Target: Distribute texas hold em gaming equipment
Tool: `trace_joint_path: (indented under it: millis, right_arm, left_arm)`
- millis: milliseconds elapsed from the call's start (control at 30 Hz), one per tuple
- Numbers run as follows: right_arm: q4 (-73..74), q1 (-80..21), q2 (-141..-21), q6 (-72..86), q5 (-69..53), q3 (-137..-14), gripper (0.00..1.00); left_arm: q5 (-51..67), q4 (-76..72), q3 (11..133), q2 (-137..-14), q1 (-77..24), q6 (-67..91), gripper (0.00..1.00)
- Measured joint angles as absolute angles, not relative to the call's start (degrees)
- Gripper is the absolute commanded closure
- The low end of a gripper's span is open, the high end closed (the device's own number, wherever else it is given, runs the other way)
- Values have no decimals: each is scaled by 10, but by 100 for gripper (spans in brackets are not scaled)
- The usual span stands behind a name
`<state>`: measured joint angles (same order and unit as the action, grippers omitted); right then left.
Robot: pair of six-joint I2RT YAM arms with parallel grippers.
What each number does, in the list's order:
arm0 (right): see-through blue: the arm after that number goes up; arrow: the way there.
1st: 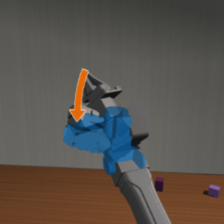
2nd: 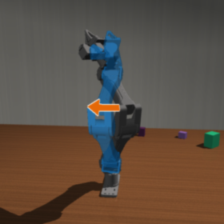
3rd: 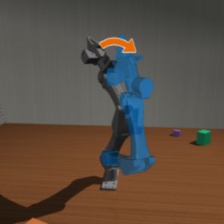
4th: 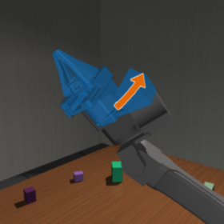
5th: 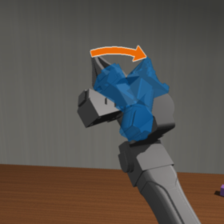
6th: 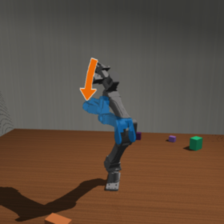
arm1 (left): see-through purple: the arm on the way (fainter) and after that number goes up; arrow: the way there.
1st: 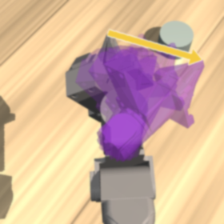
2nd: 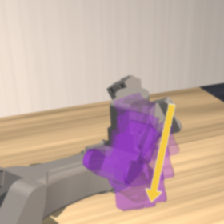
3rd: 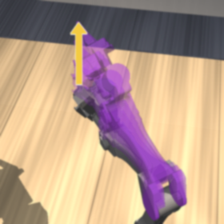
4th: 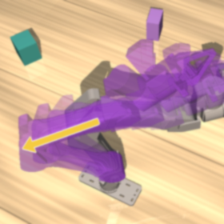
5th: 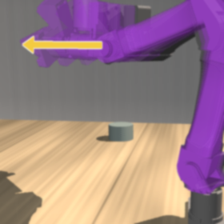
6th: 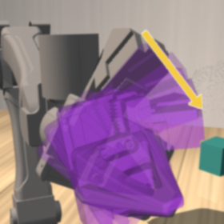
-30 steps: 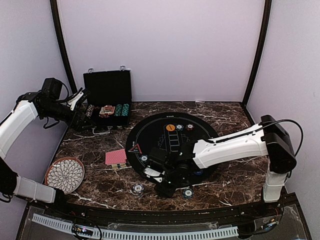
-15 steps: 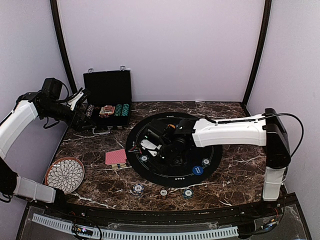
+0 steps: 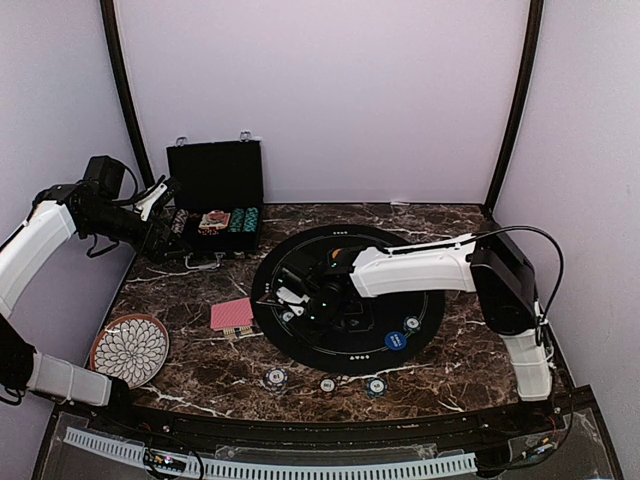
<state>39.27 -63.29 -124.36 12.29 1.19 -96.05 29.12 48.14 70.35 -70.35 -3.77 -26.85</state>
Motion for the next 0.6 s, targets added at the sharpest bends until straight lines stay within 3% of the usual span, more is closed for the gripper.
trace_joint_path:
  millis: [600]
  right_arm:
    - [374, -612, -1272, 123, 12, -980, 89]
  left_arm:
    - [295, 481, 703, -703, -38, -269, 1]
